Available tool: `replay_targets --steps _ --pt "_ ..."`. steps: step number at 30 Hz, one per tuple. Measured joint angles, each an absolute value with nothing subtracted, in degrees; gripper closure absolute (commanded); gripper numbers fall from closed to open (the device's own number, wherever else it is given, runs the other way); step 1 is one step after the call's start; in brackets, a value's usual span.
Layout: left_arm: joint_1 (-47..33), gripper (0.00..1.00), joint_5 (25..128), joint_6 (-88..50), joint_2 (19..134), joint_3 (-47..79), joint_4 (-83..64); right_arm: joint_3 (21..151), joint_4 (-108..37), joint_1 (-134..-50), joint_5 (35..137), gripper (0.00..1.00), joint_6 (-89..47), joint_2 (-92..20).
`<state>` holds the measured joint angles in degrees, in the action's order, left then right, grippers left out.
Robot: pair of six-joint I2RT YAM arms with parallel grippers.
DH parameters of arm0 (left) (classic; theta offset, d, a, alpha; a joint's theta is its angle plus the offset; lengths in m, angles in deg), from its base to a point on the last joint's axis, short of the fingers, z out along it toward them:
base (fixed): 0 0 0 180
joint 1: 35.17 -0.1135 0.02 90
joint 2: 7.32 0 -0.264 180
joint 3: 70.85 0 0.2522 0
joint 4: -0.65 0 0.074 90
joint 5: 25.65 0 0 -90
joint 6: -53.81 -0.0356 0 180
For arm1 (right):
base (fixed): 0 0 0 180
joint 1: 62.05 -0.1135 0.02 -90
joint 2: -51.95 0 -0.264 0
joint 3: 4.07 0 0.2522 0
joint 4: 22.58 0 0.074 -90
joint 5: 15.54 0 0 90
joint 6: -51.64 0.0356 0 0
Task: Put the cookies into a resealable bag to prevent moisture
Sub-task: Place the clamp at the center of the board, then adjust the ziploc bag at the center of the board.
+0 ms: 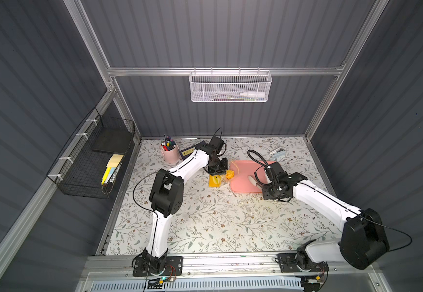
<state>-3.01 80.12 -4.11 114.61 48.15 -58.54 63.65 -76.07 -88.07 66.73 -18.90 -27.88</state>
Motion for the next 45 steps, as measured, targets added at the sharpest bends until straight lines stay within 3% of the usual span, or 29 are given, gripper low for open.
replay_targets --steps 9,16,21,31,36,41,43,45 --pt "-3.03 1.00 79.75 -6.06 112.47 48.12 -59.09 59.21 -75.72 -89.74 65.44 0.24 -12.56 -31.16" --pt "-3.03 1.00 80.01 -8.95 111.29 47.51 -60.07 59.91 -75.63 -90.61 65.55 0.03 -12.91 -28.85" --pt "-3.03 1.00 80.54 -12.20 111.29 47.21 -61.80 67.69 -73.20 -90.96 71.21 0.05 -16.25 -26.38" --pt "-3.25 1.00 83.29 -16.59 111.09 47.21 -63.74 80.24 -58.84 -92.84 82.49 0.28 -12.67 -44.34" --pt "-3.60 1.00 84.19 -17.51 110.44 47.16 -64.18 83.21 -57.38 -93.39 83.17 0.55 -8.93 -51.34" --pt "-4.21 0.99 85.78 -18.28 109.95 46.22 -64.16 84.67 -55.54 -93.56 82.99 0.88 -4.98 -53.79" --pt "-4.54 0.90 86.26 -18.72 109.28 45.39 -64.20 84.65 -54.56 -93.56 83.28 0.97 -3.01 -53.63" --pt "-4.93 0.78 86.63 -19.41 108.21 44.56 -64.23 84.28 -53.21 -93.56 83.52 1.00 -0.28 -53.15"
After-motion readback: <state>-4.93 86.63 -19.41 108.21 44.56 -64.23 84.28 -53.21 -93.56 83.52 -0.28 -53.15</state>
